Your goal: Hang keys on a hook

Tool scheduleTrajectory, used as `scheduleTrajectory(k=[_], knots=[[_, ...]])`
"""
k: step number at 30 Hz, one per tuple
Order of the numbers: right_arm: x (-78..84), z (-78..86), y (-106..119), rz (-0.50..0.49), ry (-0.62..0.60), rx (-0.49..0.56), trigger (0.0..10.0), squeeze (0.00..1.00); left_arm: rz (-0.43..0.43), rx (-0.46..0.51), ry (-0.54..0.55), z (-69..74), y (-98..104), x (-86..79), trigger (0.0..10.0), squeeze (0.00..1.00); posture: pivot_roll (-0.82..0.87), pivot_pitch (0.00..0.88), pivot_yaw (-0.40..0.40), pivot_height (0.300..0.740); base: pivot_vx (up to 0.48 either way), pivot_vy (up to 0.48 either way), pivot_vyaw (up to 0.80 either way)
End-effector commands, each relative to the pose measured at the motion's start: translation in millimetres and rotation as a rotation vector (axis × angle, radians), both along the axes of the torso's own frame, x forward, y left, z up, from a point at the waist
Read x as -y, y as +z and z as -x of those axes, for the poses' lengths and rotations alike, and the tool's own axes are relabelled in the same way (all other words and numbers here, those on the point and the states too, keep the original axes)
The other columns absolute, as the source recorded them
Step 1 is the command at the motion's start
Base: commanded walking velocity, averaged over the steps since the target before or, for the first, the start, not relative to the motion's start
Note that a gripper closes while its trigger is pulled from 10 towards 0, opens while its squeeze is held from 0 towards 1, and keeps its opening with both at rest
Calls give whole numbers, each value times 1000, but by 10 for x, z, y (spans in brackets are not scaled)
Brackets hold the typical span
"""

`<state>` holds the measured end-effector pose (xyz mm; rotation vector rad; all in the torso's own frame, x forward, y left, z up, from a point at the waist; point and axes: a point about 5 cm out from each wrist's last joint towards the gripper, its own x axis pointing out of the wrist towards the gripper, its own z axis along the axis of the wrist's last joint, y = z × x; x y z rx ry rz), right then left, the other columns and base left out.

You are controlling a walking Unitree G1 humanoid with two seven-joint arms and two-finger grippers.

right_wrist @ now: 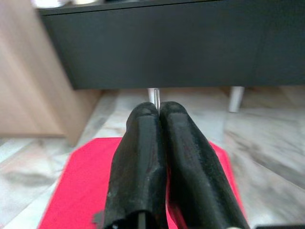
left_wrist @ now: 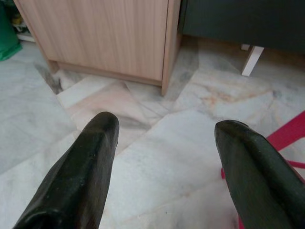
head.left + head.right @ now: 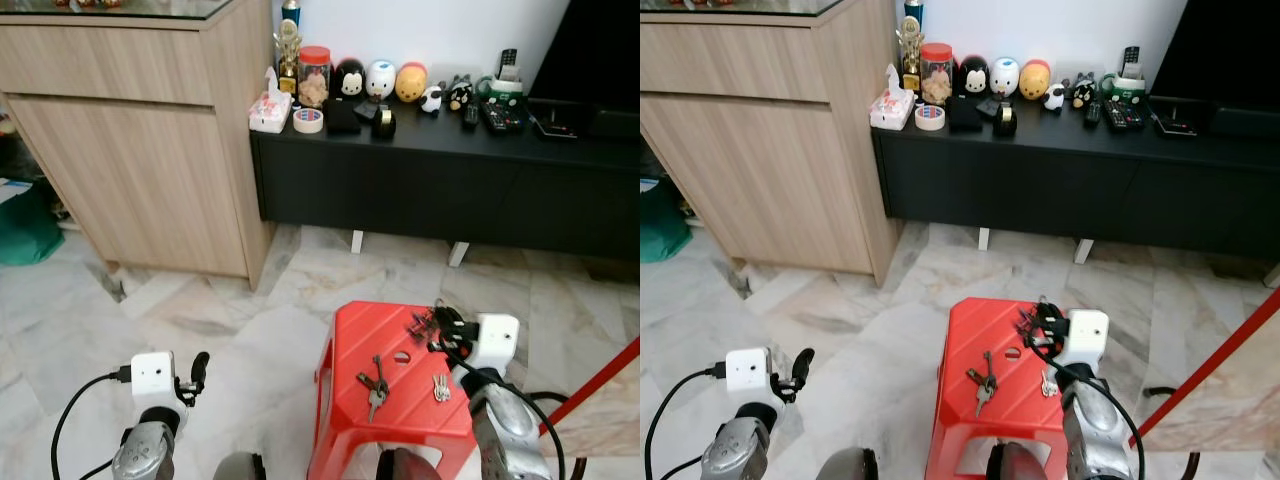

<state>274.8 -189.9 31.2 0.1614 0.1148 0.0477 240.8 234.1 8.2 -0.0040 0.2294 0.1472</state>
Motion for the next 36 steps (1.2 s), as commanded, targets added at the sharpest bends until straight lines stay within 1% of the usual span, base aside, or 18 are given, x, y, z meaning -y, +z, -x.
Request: scheduleTrajectory(k=[1,2,5,6,9,10,12,17,18,19,22,23,25,27,28,31,32,36], knots=[[88,-11,66,8,-51,37,10000,0,-7,-19,-8,15,-41,-1,10000,0,23,0,-41,640,0,0,0],[88,-11,66,8,-51,37,10000,0,-7,-19,-8,15,-41,-1,10000,0,23,0,-41,640,0,0,0],[86,22,36,24,-46,15,10000,0,-6,-51,-8,81,-133,8,10000,0,26,0,-43,660,0,0,0],[94,21,28,23,-53,6,10000,0,-19,-68,-10,110,-170,7,10000,0,27,0,-45,670,0,0,0],[98,33,19,23,-57,2,10000,0,-36,-83,-21,135,-203,10,10000,0,30,0,-44,685,0,0,0],[97,24,20,21,-59,0,10000,0,-31,-108,-13,168,-253,2,10000,0,31,0,-46,695,0,0,0],[96,21,21,20,-60,0,10000,0,-28,-114,-10,175,-266,-1,10000,0,31,0,-46,700,0,0,0],[83,10,14,19,-62,-4,10000,0,-42,-215,-6,254,-398,-44,10000,0,30,0,-40,725,0,0,0],[84,17,-1,17,-67,-9,10000,0,-47,-263,-16,298,-457,-46,10000,0,32,0,-38,735,0,0,0],[91,28,-27,26,-80,-26,10000,0,-54,-314,-28,348,-518,-44,10000,0,37,0,-38,735,0,0,0],[90,49,-72,47,-80,-48,10000,0,-72,-368,-28,409,-581,-47,10000,0,42,0,-40,735,0,0,0],[88,67,-100,53,-77,-57,10000,0,-75,-423,-22,474,-645,-44,10000,0,45,0,-42,735,0,0,0],[96,82,-124,45,-89,-69,10000,0,-75,-486,-29,558,-718,-23,10000,0,50,0,-46,735,0,0,0],[97,88,-134,43,-93,-74,10000,0,-77,-505,-33,587,-741,-15,10000,0,49,0,-46,735,0,0,0],[105,96,-140,42,-98,-74,10000,0,-82,-555,-44,669,-800,5,10000,0,42,0,-45,735,0,0,0],[111,97,-143,43,-100,-75,10000,0,-76,-568,-37,695,-818,10,10000,0,44,0,-45,735,0,0,0],[132,81,-143,60,-101,-81,10000,0,-71,-582,-40,715,-842,47,10000,0,65,0,-56,735,0,0,0],[133,40,-130,63,-102,-81,10000,0,-76,-579,-66,699,-849,101,10000,0,81,0,-62,735,0,0,0]])
